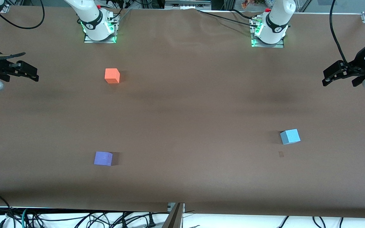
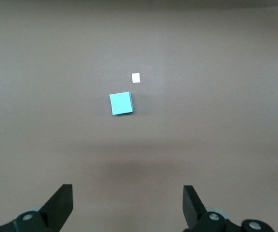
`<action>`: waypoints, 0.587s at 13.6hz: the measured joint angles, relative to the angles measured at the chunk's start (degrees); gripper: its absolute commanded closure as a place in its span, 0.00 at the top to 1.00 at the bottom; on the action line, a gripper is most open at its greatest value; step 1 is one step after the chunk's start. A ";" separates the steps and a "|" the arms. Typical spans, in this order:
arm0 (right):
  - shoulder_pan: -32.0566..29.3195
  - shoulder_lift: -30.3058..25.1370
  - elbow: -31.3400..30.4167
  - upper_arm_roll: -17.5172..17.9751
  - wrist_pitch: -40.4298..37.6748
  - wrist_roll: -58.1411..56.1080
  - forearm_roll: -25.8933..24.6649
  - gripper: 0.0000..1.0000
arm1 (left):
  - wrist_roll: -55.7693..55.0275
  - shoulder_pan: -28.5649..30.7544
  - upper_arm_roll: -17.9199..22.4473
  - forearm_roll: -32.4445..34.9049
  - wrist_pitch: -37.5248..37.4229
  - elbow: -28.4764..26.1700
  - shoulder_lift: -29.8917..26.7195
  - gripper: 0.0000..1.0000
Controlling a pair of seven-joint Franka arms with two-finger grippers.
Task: Place blue block between orange and purple blocks
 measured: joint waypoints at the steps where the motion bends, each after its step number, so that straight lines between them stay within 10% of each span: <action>1: 0.00 0.00 0.00 0.00 0.00 0.00 0.00 1.00 | 0.00 0.00 -0.01 0.00 0.00 0.00 0.13 1.00; 8: -0.01 0.00 0.00 -0.01 0.00 0.00 0.00 1.00 | 0.00 0.18 0.16 0.00 0.17 0.00 0.49 1.00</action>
